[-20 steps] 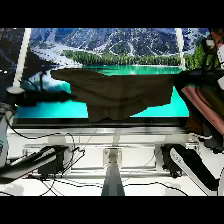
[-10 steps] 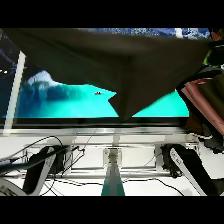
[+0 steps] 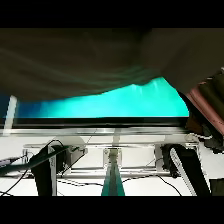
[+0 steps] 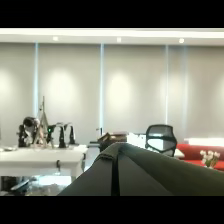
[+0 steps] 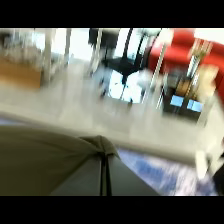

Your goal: Fold the clothes and pants, and hang the long-sleeved shirts on hangers.

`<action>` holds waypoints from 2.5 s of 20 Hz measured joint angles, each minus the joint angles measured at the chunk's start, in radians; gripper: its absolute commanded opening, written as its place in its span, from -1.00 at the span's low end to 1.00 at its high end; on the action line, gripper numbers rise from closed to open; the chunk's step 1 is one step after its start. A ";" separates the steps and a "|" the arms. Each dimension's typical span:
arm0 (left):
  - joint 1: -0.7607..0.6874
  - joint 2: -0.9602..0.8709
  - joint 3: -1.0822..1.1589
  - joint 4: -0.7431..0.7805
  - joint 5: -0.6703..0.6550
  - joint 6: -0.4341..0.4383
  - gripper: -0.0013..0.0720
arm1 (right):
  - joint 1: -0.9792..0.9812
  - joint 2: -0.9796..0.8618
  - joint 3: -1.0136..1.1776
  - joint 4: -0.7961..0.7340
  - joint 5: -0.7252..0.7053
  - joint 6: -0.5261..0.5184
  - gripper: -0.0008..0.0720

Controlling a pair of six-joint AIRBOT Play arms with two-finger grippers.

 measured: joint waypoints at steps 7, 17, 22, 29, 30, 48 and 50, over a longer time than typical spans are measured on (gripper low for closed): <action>0.006 -0.072 0.000 0.002 -0.203 -0.129 -0.94 | 0.000 -0.081 0.066 -0.008 -0.027 -0.022 -0.95; -0.230 -0.687 0.000 0.261 -0.573 -0.151 -0.94 | 0.000 -0.634 -0.082 0.031 0.203 -0.032 -0.95; -0.389 -0.998 0.000 0.334 -0.337 -0.151 -0.94 | 0.000 -0.895 -0.160 0.044 0.048 -0.034 -0.95; -0.449 -1.127 0.001 0.367 -0.097 -0.151 -0.94 | 0.000 -1.016 -0.180 0.047 -0.134 -0.033 -0.95; -0.450 -1.131 0.001 0.397 -0.111 -0.151 -0.94 | 0.000 -1.020 -0.180 0.042 -0.124 -0.033 -0.95; -0.446 -1.213 0.002 0.748 -0.678 -0.209 0.90 | 0.000 -1.029 -0.348 -0.072 0.303 -0.030 0.70; -0.438 -1.197 0.002 0.750 -0.693 -0.217 0.90 | 0.000 -1.023 -0.353 -0.098 0.317 -0.029 0.70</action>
